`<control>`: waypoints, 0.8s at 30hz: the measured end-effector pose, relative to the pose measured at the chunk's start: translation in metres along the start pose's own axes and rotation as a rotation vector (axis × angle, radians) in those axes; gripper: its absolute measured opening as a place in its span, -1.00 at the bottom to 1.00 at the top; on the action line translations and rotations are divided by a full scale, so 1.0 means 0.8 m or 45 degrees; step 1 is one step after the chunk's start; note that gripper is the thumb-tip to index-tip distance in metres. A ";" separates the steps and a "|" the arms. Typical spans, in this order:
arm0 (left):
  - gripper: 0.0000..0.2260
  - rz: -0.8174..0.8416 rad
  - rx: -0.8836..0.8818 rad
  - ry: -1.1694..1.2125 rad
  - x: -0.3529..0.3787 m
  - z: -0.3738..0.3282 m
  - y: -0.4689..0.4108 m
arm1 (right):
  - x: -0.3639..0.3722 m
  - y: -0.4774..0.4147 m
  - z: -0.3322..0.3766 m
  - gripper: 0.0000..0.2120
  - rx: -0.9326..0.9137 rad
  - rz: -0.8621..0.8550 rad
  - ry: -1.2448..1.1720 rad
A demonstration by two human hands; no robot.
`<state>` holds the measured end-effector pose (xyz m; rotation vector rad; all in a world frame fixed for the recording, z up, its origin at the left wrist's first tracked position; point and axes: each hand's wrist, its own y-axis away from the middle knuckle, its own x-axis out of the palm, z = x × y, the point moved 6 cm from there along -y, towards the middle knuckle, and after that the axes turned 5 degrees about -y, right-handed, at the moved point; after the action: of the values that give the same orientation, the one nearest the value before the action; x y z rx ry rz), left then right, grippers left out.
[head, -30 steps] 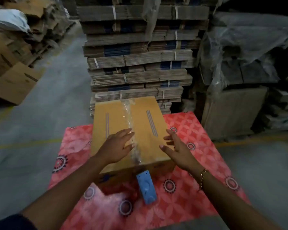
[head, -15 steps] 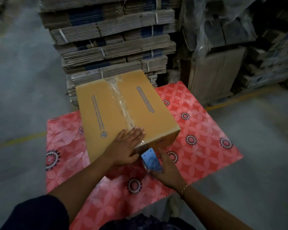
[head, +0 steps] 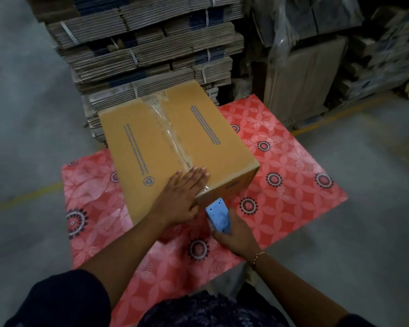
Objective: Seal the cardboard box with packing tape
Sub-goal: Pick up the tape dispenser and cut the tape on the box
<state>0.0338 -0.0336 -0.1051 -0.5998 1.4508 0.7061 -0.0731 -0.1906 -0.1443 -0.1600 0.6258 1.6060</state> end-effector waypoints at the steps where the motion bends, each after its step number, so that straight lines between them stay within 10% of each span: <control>1: -0.13 0.000 0.003 0.002 0.001 0.000 0.000 | -0.001 0.008 -0.001 -0.42 0.005 -0.016 0.001; 24: -0.39 -0.053 -0.046 0.000 0.000 -0.001 -0.002 | -0.025 0.058 0.028 -0.38 -0.016 -0.222 0.339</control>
<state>0.0341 -0.0354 -0.1050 -0.6566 1.4242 0.7006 -0.1085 -0.1973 -0.1024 -0.4313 0.7844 1.4311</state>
